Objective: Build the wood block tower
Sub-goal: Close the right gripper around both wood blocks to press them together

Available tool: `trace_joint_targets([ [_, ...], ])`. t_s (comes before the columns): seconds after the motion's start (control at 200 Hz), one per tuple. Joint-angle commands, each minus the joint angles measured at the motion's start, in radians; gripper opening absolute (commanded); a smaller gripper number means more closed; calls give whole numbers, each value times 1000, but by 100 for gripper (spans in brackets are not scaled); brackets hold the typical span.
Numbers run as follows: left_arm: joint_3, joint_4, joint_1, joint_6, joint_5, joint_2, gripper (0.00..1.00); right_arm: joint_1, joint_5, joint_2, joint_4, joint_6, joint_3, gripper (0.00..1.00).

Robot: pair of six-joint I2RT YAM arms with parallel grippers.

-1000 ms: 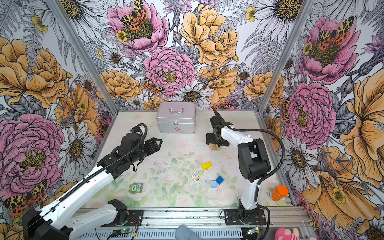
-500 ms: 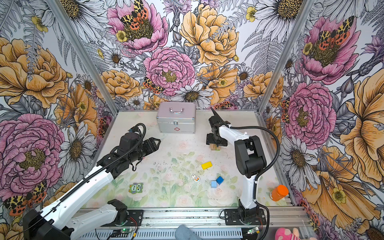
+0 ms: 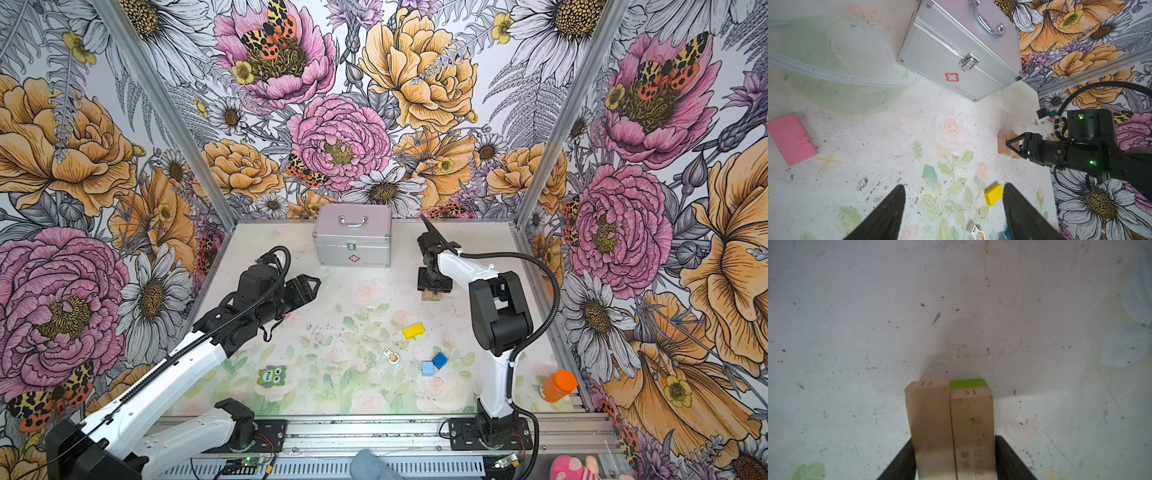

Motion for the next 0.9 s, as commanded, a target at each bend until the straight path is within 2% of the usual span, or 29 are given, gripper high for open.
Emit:
trace_joint_targets([
  [0.0,-19,12,10,21,20,-16,76,-1,18,6,-6,-12,34,59],
  [0.32,-22,10,11,13,19,-24,75,-1,18,18,-9,-39,55,59],
  [0.395,-21,7,9,10,16,-26,75,0,16,24,-10,-39,62,57],
  [0.475,-20,5,10,8,13,-27,75,0,12,31,-13,-41,70,50],
  [0.895,-12,-3,9,9,10,-26,75,1,2,45,-27,-73,89,49],
])
